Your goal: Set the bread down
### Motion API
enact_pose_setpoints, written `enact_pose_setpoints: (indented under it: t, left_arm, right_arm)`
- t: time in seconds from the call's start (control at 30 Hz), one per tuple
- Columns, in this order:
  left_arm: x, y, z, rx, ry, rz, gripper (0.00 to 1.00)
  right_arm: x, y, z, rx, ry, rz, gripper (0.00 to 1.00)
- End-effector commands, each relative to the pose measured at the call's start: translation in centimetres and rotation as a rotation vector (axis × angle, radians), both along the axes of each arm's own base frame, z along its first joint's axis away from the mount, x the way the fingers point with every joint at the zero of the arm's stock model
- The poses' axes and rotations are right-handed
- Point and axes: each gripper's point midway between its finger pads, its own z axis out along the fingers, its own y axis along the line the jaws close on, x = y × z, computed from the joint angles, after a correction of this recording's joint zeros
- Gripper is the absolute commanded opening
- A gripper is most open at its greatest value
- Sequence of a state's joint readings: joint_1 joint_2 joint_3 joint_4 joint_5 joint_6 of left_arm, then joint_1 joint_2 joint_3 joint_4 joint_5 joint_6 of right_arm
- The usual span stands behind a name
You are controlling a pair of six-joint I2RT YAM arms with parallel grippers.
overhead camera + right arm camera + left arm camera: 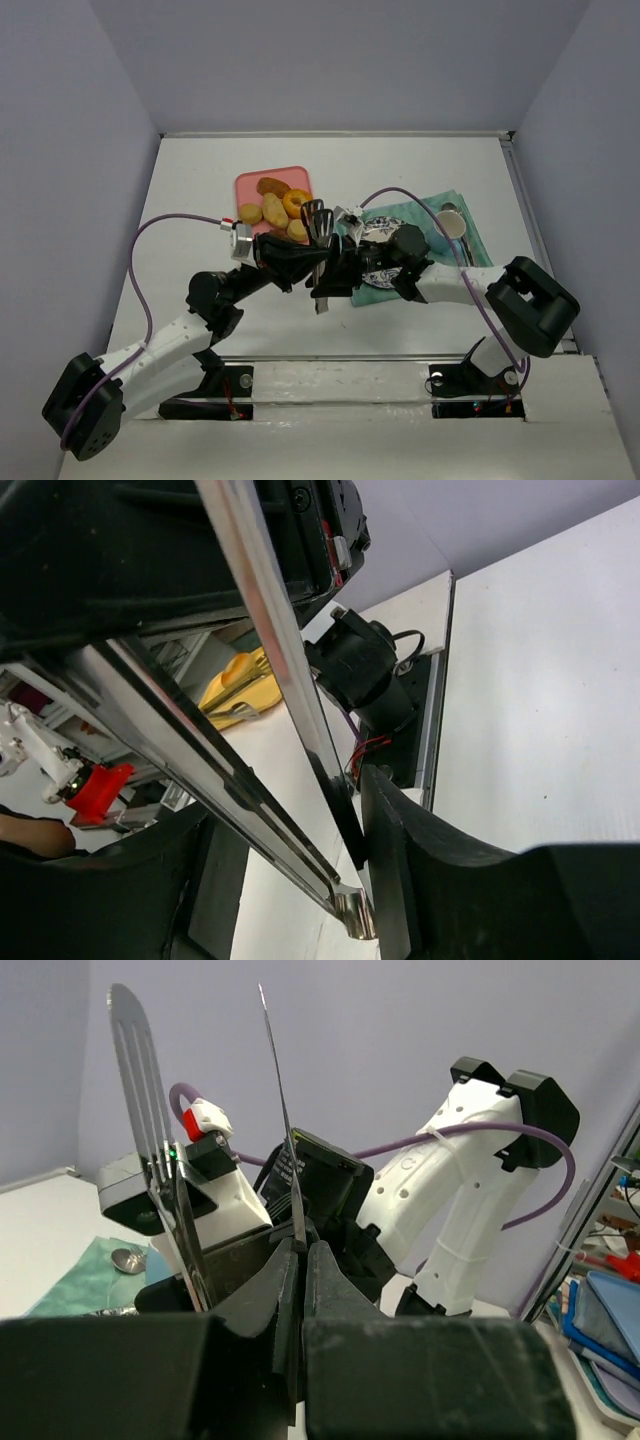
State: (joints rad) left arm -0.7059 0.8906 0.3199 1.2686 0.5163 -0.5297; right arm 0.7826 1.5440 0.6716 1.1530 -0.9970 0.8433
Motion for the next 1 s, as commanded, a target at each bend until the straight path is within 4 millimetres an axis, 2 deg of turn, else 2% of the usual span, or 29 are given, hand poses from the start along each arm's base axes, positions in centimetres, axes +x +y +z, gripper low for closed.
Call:
enact_pose_setpoints:
  t: [0.0,0.13,0.27,0.37,0.4,0.47,0.53,0.57,0.63,0.67,0.83,0.87,0.9,0.93,0.97]
  left_arm:
    - [-5.8,6.0,9.6,-0.379,-0.453,0.074,0.06]
    - [-5.4,6.5,9.1,-0.393,-0.423,0.1,0.06]
    - [-4.9,6.7,9.2,-0.396,-0.387,0.123,0.06]
    - [-4.3,6.8,9.0,-0.394,-0.358,0.143,0.13]
    - [-4.1,6.7,8.8,-0.387,-0.346,0.147,0.21]
    - [-4.1,6.9,8.9,-0.389,-0.34,0.155,0.23]
    - [-4.0,7.1,9.0,-0.39,-0.332,0.161,0.51]
    - [-4.0,7.1,8.9,-0.388,-0.329,0.164,0.57]
    - [-3.9,7.0,8.7,-0.374,-0.323,0.165,0.76]
    - [-4.0,7.1,9.0,-0.375,-0.322,0.167,0.99]
    - [-3.1,6.5,8.2,-0.314,-0.263,0.177,0.99]
    - [-3.1,6.7,8.3,-0.317,-0.254,0.184,0.99]
    - [-2.4,6.3,7.4,-0.277,-0.212,0.194,0.99]
    - [-1.7,6.6,7.5,-0.28,-0.175,0.226,0.99]
    - [-1.5,7.3,7.9,-0.289,-0.143,0.256,0.99]
  right_arm:
    - [-1.3,-0.4,3.0,0.112,-0.089,0.03,0.46]
    - [-1.3,-0.6,3.4,0.119,-0.089,0.023,0.42]
    - [-0.4,-0.2,3.7,0.101,-0.068,-0.034,0.37]
    - [0.3,-0.1,3.9,0.087,-0.065,-0.086,0.35]
    - [0.5,-0.1,4.0,0.086,-0.065,-0.101,0.35]
    - [0.9,-0.2,4.5,0.078,-0.07,-0.133,0.33]
    - [1.4,-0.1,4.3,0.043,-0.054,-0.164,0.3]
    - [1.6,-0.1,4.5,0.037,-0.049,-0.173,0.3]
    - [1.9,0.0,4.6,0.025,-0.036,-0.192,0.28]
    - [2.3,0.1,4.3,0.01,-0.019,-0.213,0.28]
    - [3.2,0.4,5.0,0.0,-0.02,-0.25,0.25]
    - [4.1,0.3,4.5,-0.032,-0.012,-0.283,0.25]
    - [4.4,0.3,4.5,-0.046,-0.015,-0.294,0.25]
    - [5.1,0.0,3.4,-0.111,0.019,-0.323,0.25]
    - [6.5,0.0,3.5,-0.139,-0.018,-0.391,0.25]
